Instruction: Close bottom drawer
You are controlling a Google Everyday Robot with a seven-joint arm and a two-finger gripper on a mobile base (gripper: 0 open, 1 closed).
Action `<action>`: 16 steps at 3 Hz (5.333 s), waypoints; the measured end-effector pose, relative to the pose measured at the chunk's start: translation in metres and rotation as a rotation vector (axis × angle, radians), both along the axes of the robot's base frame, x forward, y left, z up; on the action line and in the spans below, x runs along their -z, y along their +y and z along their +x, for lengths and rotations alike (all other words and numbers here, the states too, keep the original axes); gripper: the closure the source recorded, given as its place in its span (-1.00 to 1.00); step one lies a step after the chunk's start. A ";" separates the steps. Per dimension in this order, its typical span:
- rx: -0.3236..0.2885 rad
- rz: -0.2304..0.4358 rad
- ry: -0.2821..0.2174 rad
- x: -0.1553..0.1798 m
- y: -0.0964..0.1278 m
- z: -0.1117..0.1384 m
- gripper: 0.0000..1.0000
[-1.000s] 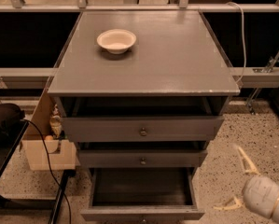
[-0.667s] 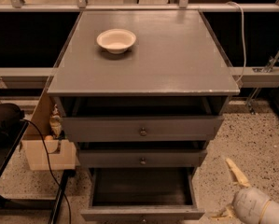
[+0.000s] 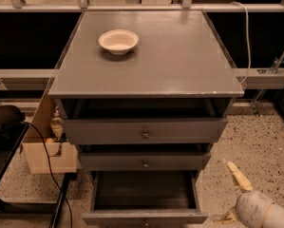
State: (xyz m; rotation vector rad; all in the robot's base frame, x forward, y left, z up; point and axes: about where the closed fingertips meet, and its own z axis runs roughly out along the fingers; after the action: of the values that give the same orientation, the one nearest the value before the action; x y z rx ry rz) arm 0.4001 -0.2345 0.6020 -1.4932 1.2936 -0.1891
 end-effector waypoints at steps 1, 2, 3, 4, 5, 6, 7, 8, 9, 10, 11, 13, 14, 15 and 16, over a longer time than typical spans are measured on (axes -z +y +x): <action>-0.022 -0.189 -0.124 0.029 -0.020 0.019 -1.00; -0.064 -0.336 -0.228 0.058 -0.038 0.038 -1.00; -0.074 -0.345 -0.235 0.058 -0.036 0.037 -1.00; -0.087 -0.346 -0.211 0.056 -0.040 0.030 -1.00; -0.056 -0.329 -0.169 0.091 -0.042 -0.002 -1.00; -0.013 -0.307 -0.174 0.137 -0.038 -0.030 -1.00; 0.004 -0.232 -0.199 0.193 -0.029 -0.050 -1.00; 0.002 -0.169 -0.205 0.217 -0.013 -0.055 -0.61; 0.002 -0.169 -0.205 0.217 -0.013 -0.055 -0.15; 0.000 -0.178 -0.202 0.224 -0.009 -0.055 0.32; 0.018 -0.188 -0.195 0.272 0.001 -0.053 0.93; 0.053 -0.172 -0.204 0.352 0.024 -0.047 1.00; 0.050 -0.172 -0.179 0.403 0.037 -0.044 1.00; 0.050 -0.163 -0.178 0.408 0.040 -0.043 1.00; 0.048 -0.117 -0.177 0.432 0.052 -0.041 1.00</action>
Offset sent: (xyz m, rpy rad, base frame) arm 0.0587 -0.0612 -0.0899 -0.5025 -0.3429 0.1043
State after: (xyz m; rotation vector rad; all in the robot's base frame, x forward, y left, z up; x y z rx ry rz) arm 0.3587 -0.1822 0.1696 -1.5081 1.1928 -0.4251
